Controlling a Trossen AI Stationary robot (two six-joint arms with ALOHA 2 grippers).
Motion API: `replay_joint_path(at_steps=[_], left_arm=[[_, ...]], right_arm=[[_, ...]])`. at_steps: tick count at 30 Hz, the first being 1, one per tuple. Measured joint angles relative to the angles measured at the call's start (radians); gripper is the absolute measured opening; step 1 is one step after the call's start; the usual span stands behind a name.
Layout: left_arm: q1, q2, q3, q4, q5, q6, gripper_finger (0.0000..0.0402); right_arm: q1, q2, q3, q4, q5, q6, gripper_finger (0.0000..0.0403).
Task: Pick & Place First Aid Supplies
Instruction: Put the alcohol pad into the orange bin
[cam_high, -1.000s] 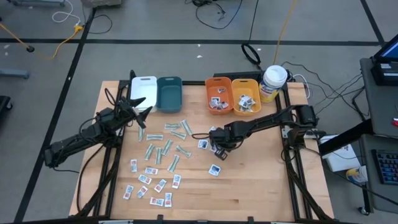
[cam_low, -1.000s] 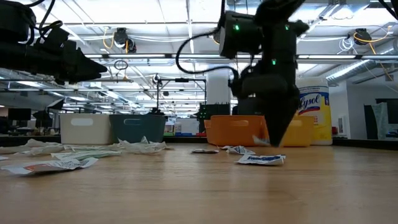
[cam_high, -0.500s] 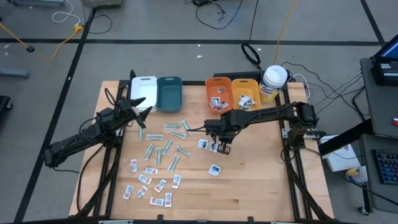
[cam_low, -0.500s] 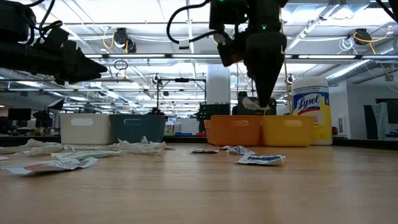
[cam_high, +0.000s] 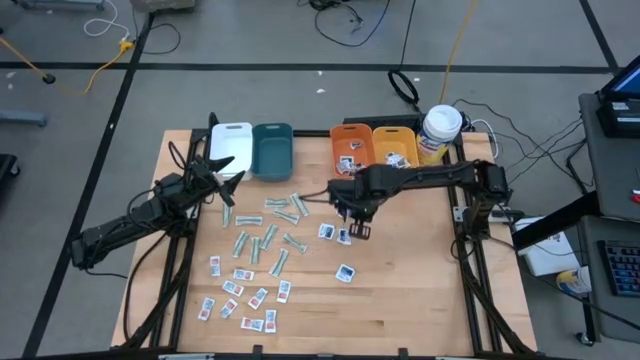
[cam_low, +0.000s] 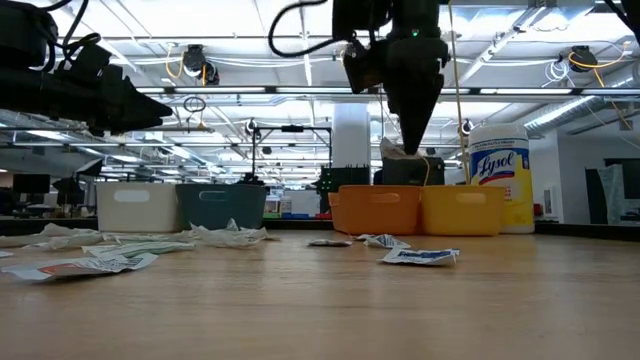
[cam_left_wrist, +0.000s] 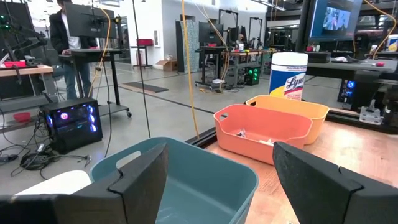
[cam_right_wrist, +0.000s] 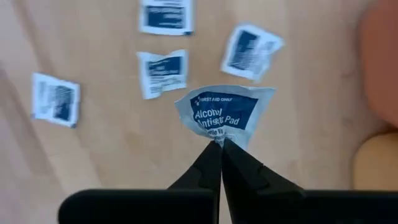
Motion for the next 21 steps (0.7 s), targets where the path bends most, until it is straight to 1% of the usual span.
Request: replay_joint_path(at_steps=[2, 7, 11, 17, 21], left_arm=[[0.000, 0.000, 0.000, 0.000, 0.000, 0.000, 0.0296], [0.000, 0.000, 0.000, 0.000, 0.000, 0.000, 0.0296], [0.000, 0.000, 0.000, 0.000, 0.000, 0.000, 0.0296], [0.000, 0.000, 0.000, 0.000, 0.000, 0.000, 0.0296], [0.000, 0.000, 0.000, 0.000, 0.000, 0.000, 0.0296]], right_arm=[[-0.034, 0.000, 0.000, 0.000, 0.010, -0.033, 0.0001], [-0.122, 0.000, 0.000, 0.015, 0.131, -0.123, 0.0000], [-0.199, 0.000, 0.000, 0.065, 0.136, -0.196, 0.0000], [-0.306, 0.000, 0.000, 0.172, 0.209, -0.312, 0.0000], [-0.368, 0.000, 0.000, 0.248, 0.209, -0.386, 0.0000]])
